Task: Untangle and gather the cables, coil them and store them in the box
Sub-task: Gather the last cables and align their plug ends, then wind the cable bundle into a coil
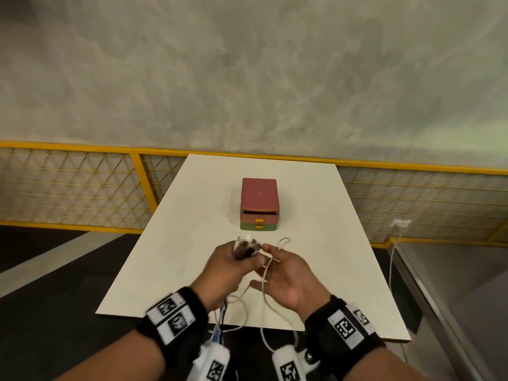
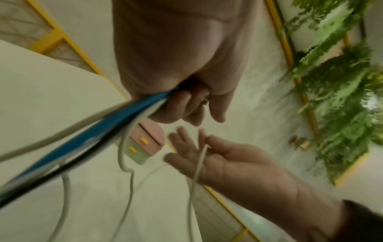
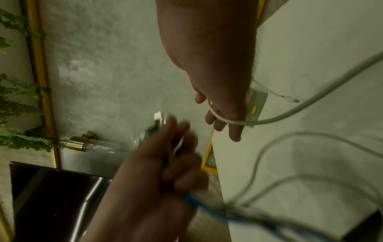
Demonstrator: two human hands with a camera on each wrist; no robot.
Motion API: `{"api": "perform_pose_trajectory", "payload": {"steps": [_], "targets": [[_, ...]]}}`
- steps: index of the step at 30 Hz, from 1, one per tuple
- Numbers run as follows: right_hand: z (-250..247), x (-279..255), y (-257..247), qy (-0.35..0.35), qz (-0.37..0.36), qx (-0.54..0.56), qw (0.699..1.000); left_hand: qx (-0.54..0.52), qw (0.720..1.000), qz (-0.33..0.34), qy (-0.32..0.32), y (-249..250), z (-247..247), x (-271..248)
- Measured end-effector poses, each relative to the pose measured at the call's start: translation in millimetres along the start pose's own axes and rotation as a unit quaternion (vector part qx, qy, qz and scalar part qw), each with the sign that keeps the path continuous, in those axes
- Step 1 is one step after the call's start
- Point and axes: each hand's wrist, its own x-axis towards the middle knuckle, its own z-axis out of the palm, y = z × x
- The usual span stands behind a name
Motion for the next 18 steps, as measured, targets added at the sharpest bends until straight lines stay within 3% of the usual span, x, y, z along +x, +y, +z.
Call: {"api": "perform_pose_trajectory", "payload": {"steps": [2,5,8,12,18], "targets": [[6.9,-4.6,10.2,-0.011,0.003,0.019,1.0,0.022,1.0,0.006,-0.008,3.3,17.4,2.7],[5.9,-11.2,11.1,-0.002,0.026,0.015,1.0,0.003,0.999,-0.04,-0.031,-4.7,24.8,-2.1],[-7.6,-7.5,-2.0,0.034,0.037,0.04,0.998,0.038,0.989,-0.07,-0.125,-17.6,14.8,-14.3],[-23.5,-3.4,-29.6,0.082,0.013,0.02,0.996,0.151,0.944,-0.127,-0.264,-41.2,-10.1,-33.3],[-38.9,-6.0,-48.4,0.075,-0.008,-0.053,0.996,0.202,0.926,-0.171,-0.269,-49.5,-29.4,-36.7]]}}
